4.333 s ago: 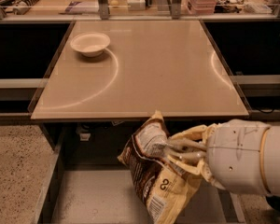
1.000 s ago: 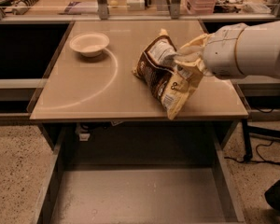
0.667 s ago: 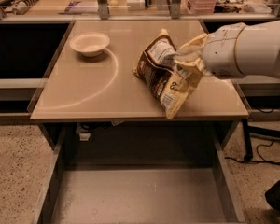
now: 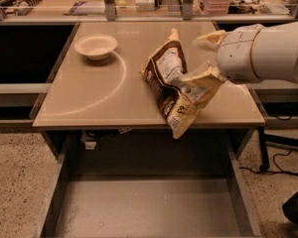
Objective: Pick brown chip bag from top drawer and place on counter
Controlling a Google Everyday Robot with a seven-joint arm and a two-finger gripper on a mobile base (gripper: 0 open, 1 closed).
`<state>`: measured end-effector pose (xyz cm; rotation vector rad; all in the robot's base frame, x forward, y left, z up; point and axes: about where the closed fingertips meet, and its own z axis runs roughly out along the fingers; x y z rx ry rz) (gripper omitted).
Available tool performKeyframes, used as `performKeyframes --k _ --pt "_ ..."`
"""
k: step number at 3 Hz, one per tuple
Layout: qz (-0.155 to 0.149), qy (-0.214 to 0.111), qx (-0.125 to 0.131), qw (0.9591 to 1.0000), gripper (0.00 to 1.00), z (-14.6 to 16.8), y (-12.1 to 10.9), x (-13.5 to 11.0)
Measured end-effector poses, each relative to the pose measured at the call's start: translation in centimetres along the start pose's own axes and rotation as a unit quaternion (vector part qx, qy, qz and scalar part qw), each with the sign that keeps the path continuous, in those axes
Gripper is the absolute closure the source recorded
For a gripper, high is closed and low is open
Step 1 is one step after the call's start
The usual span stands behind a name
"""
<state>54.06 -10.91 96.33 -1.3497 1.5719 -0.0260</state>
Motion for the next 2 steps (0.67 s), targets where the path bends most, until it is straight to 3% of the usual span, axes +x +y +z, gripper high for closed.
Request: performKeyframes --k 1,2 --pt "0.000 0.000 0.000 1.0000 0.00 0.00 0.00 -0.02" --pt "0.000 0.000 0.000 1.0000 0.00 0.00 0.00 -0.02"
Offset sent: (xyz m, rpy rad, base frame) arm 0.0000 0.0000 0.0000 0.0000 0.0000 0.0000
